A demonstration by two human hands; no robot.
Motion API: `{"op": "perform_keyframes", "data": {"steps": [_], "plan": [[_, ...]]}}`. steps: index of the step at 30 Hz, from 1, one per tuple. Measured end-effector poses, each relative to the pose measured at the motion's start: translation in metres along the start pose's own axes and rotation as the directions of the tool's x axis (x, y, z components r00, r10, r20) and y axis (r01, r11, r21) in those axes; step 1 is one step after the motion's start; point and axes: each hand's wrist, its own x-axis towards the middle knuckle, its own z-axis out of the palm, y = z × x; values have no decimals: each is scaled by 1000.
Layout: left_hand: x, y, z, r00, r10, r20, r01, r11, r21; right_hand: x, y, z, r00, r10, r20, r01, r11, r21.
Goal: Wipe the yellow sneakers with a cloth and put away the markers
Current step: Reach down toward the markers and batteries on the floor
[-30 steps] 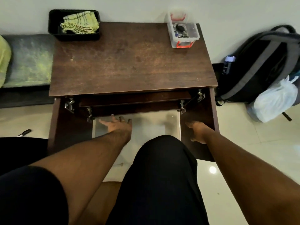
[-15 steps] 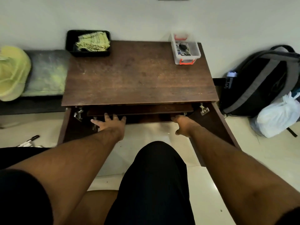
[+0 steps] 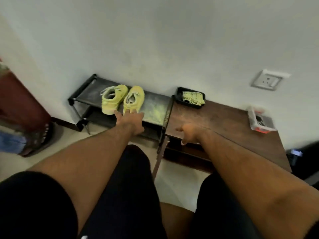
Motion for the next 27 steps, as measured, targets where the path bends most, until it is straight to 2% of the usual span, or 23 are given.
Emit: {"op": "perform_keyframes", "data": {"steps": [3,6,10,15,21,23,27], "plan": [[4,-91,-6,991,-123,-54,117,988,-105,29,-75,-28,992,-114,-58,109,989,-96],[-8,-166,27,970,-238,-37,224,948,-226,67,-143,-36,972,-233,-21,228,963,-142],[-26,-223,122,917,-373,143,399,875,-275,132,-216,-6,929,-361,78,369,909,-191],[-27,-227,250,834,-398,382,538,740,-404,215,-249,62,879,-408,246,455,872,-179],[-18,-180,362,717,-360,597,685,524,-506,280,-229,143,830,-400,389,466,880,-90],[-12,-161,391,668,-358,653,740,418,-527,299,-222,173,809,-404,427,452,892,-13],[4,-131,433,519,-406,752,844,109,-524,324,-215,234,768,-431,474,472,881,35]]}}
